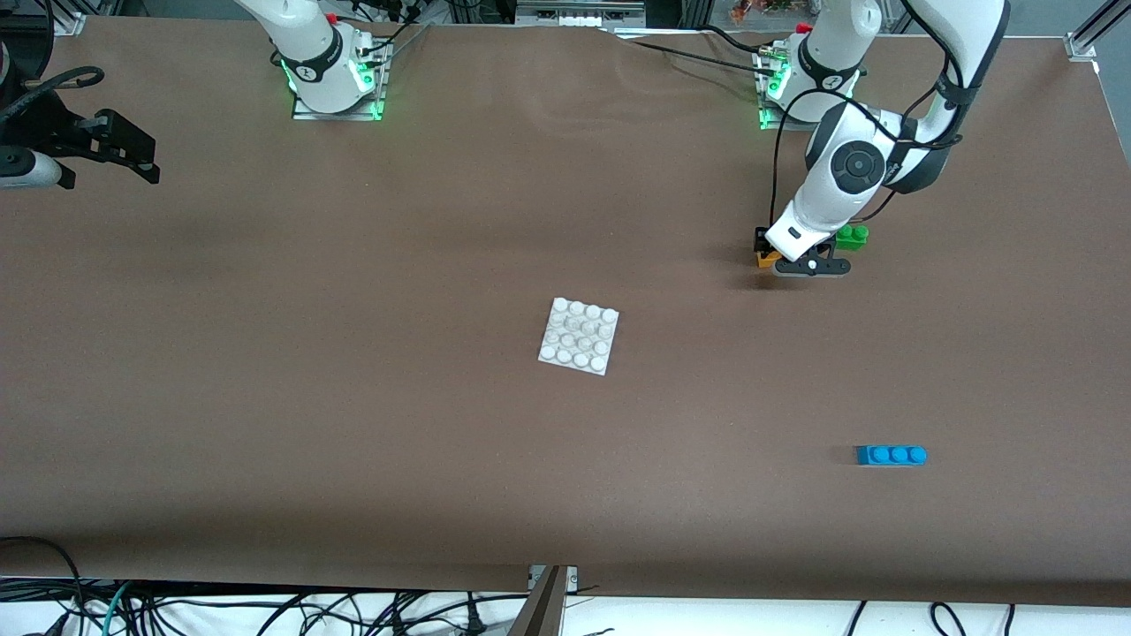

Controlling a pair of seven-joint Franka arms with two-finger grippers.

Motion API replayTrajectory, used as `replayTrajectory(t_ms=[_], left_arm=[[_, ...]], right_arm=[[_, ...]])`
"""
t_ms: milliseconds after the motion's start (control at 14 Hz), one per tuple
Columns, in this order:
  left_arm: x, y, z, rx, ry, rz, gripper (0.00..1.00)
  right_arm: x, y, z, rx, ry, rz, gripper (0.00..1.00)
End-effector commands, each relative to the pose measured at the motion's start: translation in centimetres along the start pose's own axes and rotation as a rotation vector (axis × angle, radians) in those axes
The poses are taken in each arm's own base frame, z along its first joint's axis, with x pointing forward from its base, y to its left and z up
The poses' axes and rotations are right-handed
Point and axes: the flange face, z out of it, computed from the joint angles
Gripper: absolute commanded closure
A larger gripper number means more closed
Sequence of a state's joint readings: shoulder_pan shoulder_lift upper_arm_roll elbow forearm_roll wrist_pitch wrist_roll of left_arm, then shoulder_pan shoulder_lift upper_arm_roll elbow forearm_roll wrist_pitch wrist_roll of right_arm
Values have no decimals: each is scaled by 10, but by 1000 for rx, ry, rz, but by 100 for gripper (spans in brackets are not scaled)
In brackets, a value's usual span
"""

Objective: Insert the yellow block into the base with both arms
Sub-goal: 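Lower the left gripper and grasp the yellow block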

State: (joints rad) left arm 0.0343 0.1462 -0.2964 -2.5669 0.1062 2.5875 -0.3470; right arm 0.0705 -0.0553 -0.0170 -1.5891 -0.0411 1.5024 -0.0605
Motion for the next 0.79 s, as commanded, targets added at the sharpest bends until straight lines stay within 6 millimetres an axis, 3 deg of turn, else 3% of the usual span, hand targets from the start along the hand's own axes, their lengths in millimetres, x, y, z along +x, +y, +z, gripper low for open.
replayTrajectory(t_ms=[0,215,430,573,716], left_arm=[[-1,-2,3,14,2,8,57],[3,-1,-13,30,4,14,60],[20,20,-61,73,-19,40,60],[46,36,-104,86,-32,50,60],[78,61,-132,65,-32,67,60]], right_arm=[[1,-8,-3,9,-20,-18,1],[4,-7,0,12,-20,-13,1],[5,5,5,14,-34,12,1],[5,13,5,16,-28,28,1],[5,13,8,35,-36,31,1]])
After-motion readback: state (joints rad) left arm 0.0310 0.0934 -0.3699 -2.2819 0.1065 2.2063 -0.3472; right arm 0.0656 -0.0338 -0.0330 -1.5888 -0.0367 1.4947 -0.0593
